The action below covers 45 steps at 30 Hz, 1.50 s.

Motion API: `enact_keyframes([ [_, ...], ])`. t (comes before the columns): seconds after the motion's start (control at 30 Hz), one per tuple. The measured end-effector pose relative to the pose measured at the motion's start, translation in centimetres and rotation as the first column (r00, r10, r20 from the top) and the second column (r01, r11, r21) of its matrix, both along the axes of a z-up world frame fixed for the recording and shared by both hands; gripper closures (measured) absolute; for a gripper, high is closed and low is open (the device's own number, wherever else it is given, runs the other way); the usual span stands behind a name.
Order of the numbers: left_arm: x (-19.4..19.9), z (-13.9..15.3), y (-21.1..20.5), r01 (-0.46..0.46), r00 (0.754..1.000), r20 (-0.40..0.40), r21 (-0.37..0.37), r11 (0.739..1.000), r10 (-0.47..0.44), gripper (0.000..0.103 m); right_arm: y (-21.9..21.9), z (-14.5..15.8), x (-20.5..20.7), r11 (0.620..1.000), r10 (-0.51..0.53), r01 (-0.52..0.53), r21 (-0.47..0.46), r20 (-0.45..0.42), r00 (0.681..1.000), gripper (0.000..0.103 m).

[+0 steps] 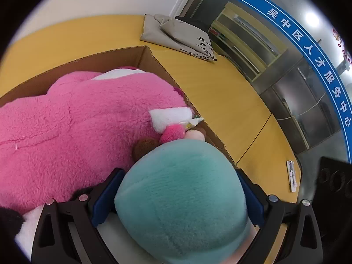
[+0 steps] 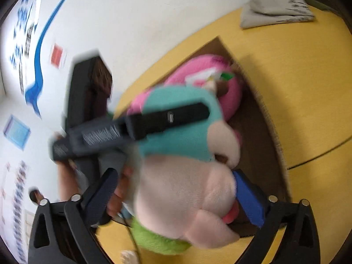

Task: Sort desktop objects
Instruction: 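Lower the teal-and-pink plush into the box beside the panda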

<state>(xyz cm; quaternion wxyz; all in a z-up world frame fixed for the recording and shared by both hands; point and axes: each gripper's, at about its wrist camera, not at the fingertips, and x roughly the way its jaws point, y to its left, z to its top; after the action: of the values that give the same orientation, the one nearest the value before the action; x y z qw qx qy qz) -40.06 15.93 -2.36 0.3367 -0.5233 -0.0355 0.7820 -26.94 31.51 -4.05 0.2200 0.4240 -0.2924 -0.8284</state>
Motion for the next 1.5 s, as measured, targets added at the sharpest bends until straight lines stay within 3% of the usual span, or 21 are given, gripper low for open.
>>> enact_keyframes([
  [0.1,-0.2,-0.1,0.2,-0.001,1.0,0.007,-0.004,1.0,0.001,0.005,0.9,3.4,2.0,0.997,-0.042,0.05,0.065,-0.109,0.993,0.0],
  [0.17,-0.3,-0.2,0.3,-0.001,1.0,0.012,-0.007,1.0,0.001,0.005,-0.3,5.3,2.9,0.968,0.017,0.038,0.246,-0.217,0.976,0.0],
  [0.23,-0.4,-0.3,0.4,-0.001,1.0,0.017,-0.009,1.0,0.002,0.005,-1.5,7.1,3.8,0.904,0.099,0.045,0.424,-0.311,0.945,0.0],
  [0.3,-0.4,-0.4,0.6,-0.004,1.0,0.022,-0.016,1.0,0.004,0.004,-3.2,7.1,5.7,0.892,0.2,-0.034,0.452,-0.325,0.924,0.003],
  [0.37,-0.5,-0.4,0.9,-0.008,1.0,0.027,-0.025,1.0,0.009,0.004,-5.6,6.4,5.9,0.848,0.275,-0.075,0.525,-0.313,0.909,0.021],
  [0.4,-0.5,-0.5,1.0,-0.011,0.999,0.03,-0.03,0.999,0.011,0.004,-6.7,6.0,6.0,0.822,0.311,-0.094,0.561,-0.304,0.901,0.025],
  [0.47,-0.4,-0.2,0.8,-0.015,0.999,0.03,-0.032,0.999,0.016,0.006,-7.9,3.7,4.8,0.784,0.329,-0.14,0.605,-0.213,0.92,0.043],
  [0.53,-0.1,0.3,0.5,-0.017,1.0,0.02,-0.034,0.999,0.018,0.006,-7.3,2.4,4.1,0.79,0.315,-0.141,0.596,-0.198,0.928,0.041],
  [0.73,0.0,2.5,-0.8,-0.053,0.998,-0.039,-0.011,0.999,0.053,0.006,-5.3,2.5,2.9,0.849,0.275,-0.15,0.506,-0.181,0.944,0.042],
  [0.9,-0.4,1.8,-0.7,-0.048,0.998,-0.032,-0.025,0.999,0.048,0.006,-1.4,0.7,2.2,0.959,0.193,-0.161,0.235,-0.12,0.974,0.043],
  [1.07,-1.1,0.0,1.2,-0.028,1.0,-0.011,-0.055,0.998,0.028,0.006,1.2,-0.8,2.0,0.989,0.135,-0.13,0.069,-0.07,0.988,0.045],
  [1.13,-1.4,-0.6,1.6,-0.025,1.0,-0.001,-0.071,0.997,0.025,0.005,1.0,-0.3,1.9,0.982,0.135,-0.123,0.143,-0.076,0.988,0.044],
  [1.17,-1.4,-0.8,1.7,-0.024,1.0,-0.001,-0.076,0.997,0.024,0.005,0.0,0.9,2.5,0.96,0.154,-0.123,0.251,-0.107,0.982,0.044],
  [1.27,-1.4,-1.1,1.9,-0.024,1.0,0.0,-0.085,0.996,0.024,0.004,-3.4,4.6,4.8,0.834,0.262,-0.117,0.539,-0.202,0.944,0.044],
  [1.3,-1.5,-1.1,1.8,-0.022,1.0,0.003,-0.08,0.997,0.023,0.004,-4.2,5.2,5.3,0.816,0.302,-0.14,0.561,-0.207,0.931,0.046],
  [1.4,-1.4,-1.0,1.3,-0.025,1.0,0.018,-0.059,0.998,0.026,0.004,-6.4,5.3,5.6,0.773,0.393,-0.225,0.593,-0.17,0.904,0.072],
  [1.5,-1.2,-0.7,0.8,-0.032,0.999,0.016,-0.06,0.998,0.033,0.006,-7.4,3.3,4.4,0.759,0.42,-0.295,0.58,-0.091,0.903,0.076],
])
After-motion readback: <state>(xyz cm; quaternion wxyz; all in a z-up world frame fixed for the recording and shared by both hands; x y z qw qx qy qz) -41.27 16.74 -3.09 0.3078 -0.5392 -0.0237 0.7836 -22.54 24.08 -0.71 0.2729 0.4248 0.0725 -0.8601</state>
